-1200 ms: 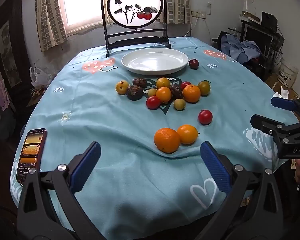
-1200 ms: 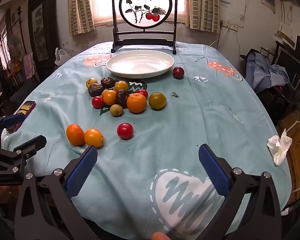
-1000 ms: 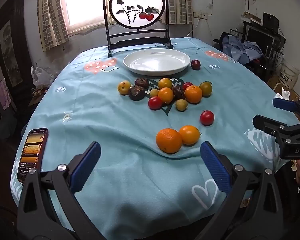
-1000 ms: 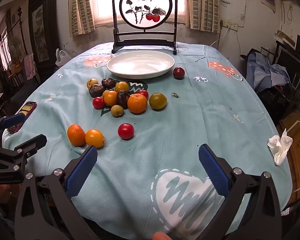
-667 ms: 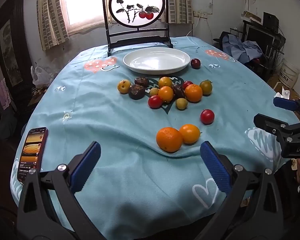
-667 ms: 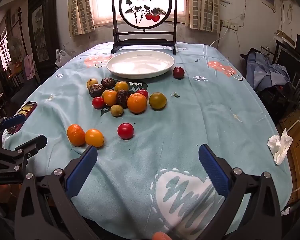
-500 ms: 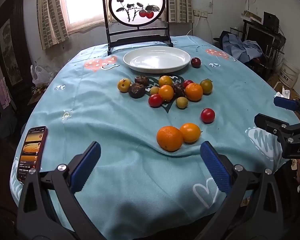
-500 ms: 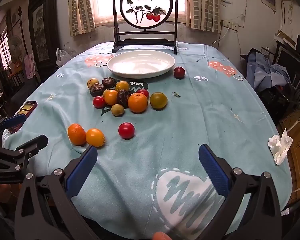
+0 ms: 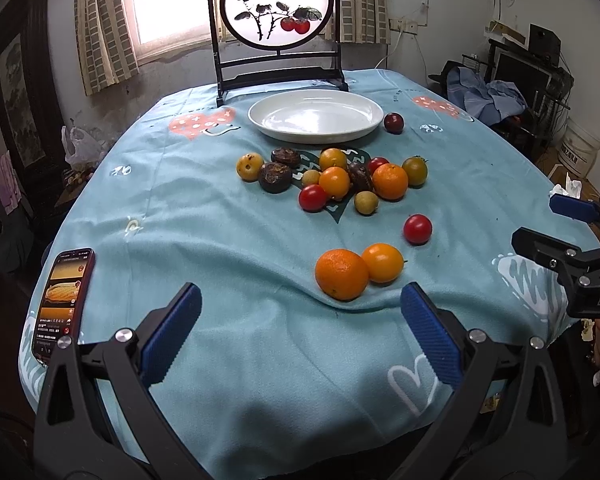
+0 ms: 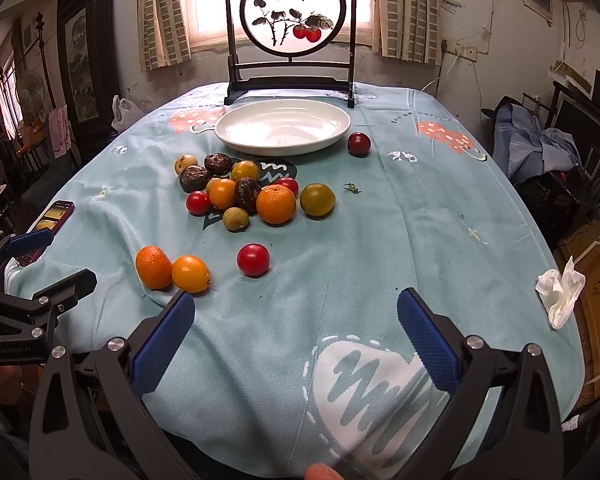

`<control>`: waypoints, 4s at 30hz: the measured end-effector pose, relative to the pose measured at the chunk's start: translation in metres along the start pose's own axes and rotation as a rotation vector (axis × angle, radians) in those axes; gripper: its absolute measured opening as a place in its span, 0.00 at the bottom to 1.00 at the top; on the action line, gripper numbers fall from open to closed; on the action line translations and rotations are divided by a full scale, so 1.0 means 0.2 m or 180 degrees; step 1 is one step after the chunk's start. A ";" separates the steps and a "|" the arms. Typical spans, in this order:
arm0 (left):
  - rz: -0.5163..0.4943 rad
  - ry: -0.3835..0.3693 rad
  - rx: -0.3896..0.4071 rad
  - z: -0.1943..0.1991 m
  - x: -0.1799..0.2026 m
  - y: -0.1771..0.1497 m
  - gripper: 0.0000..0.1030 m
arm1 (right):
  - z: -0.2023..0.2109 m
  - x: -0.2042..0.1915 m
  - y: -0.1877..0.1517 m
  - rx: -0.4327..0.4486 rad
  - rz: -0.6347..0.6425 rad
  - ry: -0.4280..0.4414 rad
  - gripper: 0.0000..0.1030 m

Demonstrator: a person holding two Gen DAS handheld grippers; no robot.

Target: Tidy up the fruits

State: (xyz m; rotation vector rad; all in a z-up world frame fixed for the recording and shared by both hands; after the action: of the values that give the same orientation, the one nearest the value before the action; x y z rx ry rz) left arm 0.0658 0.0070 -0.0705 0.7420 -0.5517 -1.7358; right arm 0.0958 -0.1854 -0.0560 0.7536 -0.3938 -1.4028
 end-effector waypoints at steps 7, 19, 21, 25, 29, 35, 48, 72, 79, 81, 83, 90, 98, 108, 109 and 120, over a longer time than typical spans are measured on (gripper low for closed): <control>0.0002 -0.0001 -0.0006 0.00 0.00 0.00 0.98 | 0.00 0.00 0.00 -0.0002 -0.0002 0.0001 0.99; 0.0006 -0.0001 -0.0009 0.00 0.00 0.00 0.98 | 0.01 0.00 0.00 0.0002 -0.0003 0.0010 0.99; 0.0004 0.0001 -0.0011 0.00 0.00 -0.01 0.98 | 0.01 0.00 0.00 0.0003 -0.0003 0.0012 0.99; 0.0004 -0.0001 -0.0015 0.00 0.00 -0.01 0.98 | 0.01 0.00 0.00 0.0003 -0.0005 0.0006 0.99; 0.0005 -0.0002 -0.0013 0.00 0.00 -0.01 0.98 | 0.01 -0.01 0.00 0.0005 -0.0004 0.0007 0.99; 0.0004 -0.0002 -0.0026 -0.01 0.00 -0.01 0.98 | 0.01 -0.01 0.00 0.0004 -0.0004 0.0007 0.99; 0.0005 -0.0004 -0.0031 -0.01 0.00 -0.02 0.98 | 0.00 -0.01 -0.01 -0.0014 -0.0018 0.0003 0.99; -0.0059 -0.0340 0.0032 -0.17 -0.10 -0.06 0.95 | -0.40 -0.11 -0.03 -0.0413 -0.0069 0.0535 0.66; -0.0252 -0.0611 0.0019 -0.25 -0.01 -0.04 0.78 | -0.56 -0.14 -0.01 -0.0654 -0.0074 0.0596 0.53; -0.0310 -0.0671 0.0006 -0.27 0.02 -0.03 0.76 | -0.60 -0.15 -0.03 -0.0739 -0.0044 0.0623 0.47; -0.0366 -0.0744 -0.0004 -0.29 0.05 -0.03 0.73 | -0.60 -0.15 -0.03 -0.0721 -0.0027 0.0643 0.40; -0.0423 -0.1032 -0.0058 -0.36 0.13 0.00 0.56 | -0.59 -0.14 -0.03 -0.0744 -0.0150 0.0866 0.32; -0.0490 -0.1174 -0.0236 -0.44 0.18 -0.01 0.44 | -0.59 -0.13 -0.03 -0.0745 -0.0163 0.0908 0.32; -0.0362 -0.1284 -0.0098 -0.40 0.08 0.16 0.43 | -0.48 -0.11 0.20 -0.0485 -0.0198 0.1053 0.32; -0.0347 -0.1274 -0.0068 -0.40 0.05 0.22 0.43 | -0.48 -0.12 0.25 -0.0432 -0.0177 0.1056 0.32; -0.0036 -0.0916 -0.0121 -0.96 -0.20 0.91 0.44 | -1.10 -0.14 0.89 -0.0525 -0.0263 0.0746 0.32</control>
State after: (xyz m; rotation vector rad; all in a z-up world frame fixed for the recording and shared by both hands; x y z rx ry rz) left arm 0.3320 -0.0046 -0.0697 0.4711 -0.7079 -1.8713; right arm 0.3672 -0.1066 -0.0882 0.7949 -0.0641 -1.3866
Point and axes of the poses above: each gripper's, at about its wrist camera, not at the fingertips, and z roughly against the way its jaws point, x to its right, y to its top, the point moved 9 cm from there along -z, roughly the way its jaws point, and after that the axes turned 13 degrees about -z, right-handed, at the moved point
